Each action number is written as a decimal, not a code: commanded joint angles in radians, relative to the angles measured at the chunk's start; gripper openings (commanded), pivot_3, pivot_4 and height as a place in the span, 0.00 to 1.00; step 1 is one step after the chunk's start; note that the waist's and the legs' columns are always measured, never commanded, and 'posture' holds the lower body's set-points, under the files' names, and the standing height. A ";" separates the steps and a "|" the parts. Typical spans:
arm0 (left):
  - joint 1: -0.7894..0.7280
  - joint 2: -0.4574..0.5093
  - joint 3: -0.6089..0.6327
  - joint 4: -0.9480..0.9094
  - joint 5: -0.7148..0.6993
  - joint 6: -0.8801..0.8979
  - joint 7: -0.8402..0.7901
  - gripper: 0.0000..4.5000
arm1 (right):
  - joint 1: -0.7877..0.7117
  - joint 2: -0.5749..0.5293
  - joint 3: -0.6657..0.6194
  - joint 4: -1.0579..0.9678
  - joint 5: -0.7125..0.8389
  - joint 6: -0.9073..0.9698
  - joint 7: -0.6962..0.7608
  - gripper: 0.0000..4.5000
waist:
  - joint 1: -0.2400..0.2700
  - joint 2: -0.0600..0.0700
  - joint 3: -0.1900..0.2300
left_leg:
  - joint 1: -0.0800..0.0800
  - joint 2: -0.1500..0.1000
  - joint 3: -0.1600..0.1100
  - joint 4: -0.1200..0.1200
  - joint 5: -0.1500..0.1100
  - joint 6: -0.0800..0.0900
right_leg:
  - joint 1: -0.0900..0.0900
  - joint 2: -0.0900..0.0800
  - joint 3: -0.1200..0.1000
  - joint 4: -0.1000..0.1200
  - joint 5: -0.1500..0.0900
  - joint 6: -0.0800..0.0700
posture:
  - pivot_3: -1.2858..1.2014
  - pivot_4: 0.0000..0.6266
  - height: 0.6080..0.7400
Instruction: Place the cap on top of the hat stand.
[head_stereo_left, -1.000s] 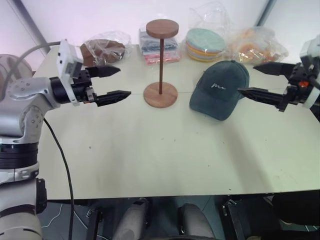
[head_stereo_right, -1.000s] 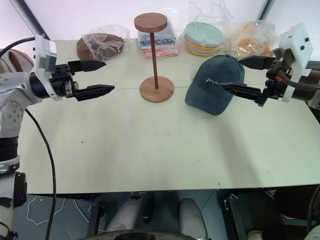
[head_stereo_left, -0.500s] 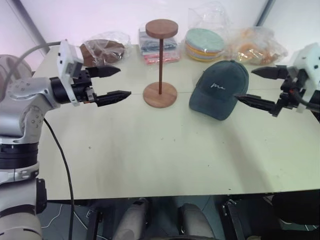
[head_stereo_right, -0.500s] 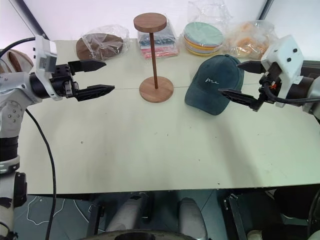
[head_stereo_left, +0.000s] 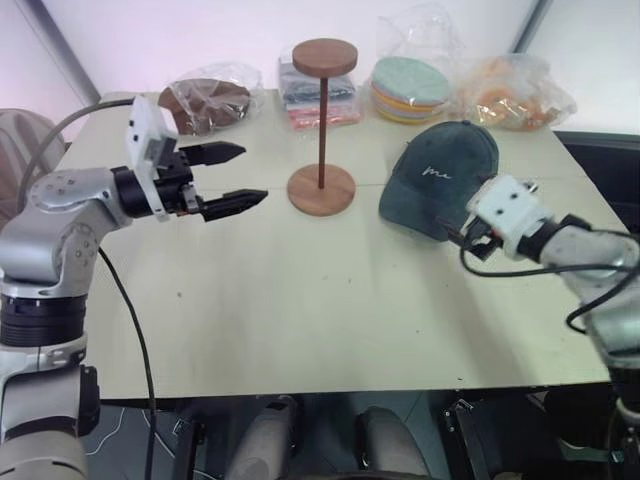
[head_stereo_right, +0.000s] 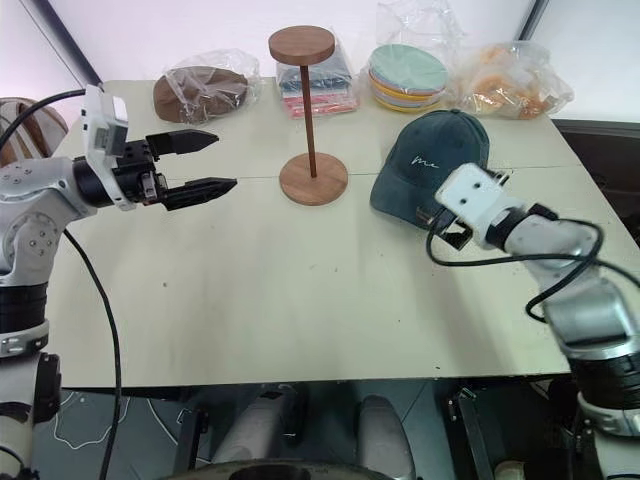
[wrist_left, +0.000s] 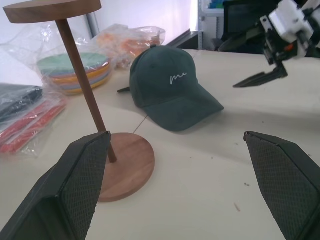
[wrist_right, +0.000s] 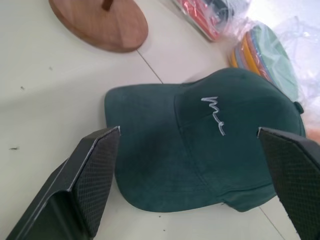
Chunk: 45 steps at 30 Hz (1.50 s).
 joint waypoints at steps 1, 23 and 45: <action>0.011 0.005 0.015 -0.044 -0.008 0.013 0.019 1.00 | 0.031 0.049 0.014 -0.062 -0.084 -0.017 -0.075 0.99 | 0.000 0.000 0.000 | 0.000 0.000 0.000 0.000 0.000 0.000 | 0.000 0.000 0.000 0.000 0.000 0.000 | 0.52 0.24 1.00; 0.065 0.038 0.044 -0.129 -0.011 0.058 0.080 1.00 | 0.066 0.295 0.109 0.197 -0.394 -0.146 -0.355 0.99 | 0.000 -0.001 0.000 | 0.001 0.000 0.000 0.000 0.002 -0.003 | 0.000 0.001 0.000 0.001 0.000 0.000 | 0.52 0.24 1.00; 0.126 0.088 0.095 -0.203 -0.034 0.092 0.127 1.00 | -0.057 0.387 0.191 0.514 -0.607 -0.271 -0.586 0.99 | -0.005 -0.003 -0.002 | 0.004 0.000 0.000 0.000 0.003 -0.004 | 0.000 0.002 0.001 0.002 0.000 0.000 | 0.52 0.24 1.00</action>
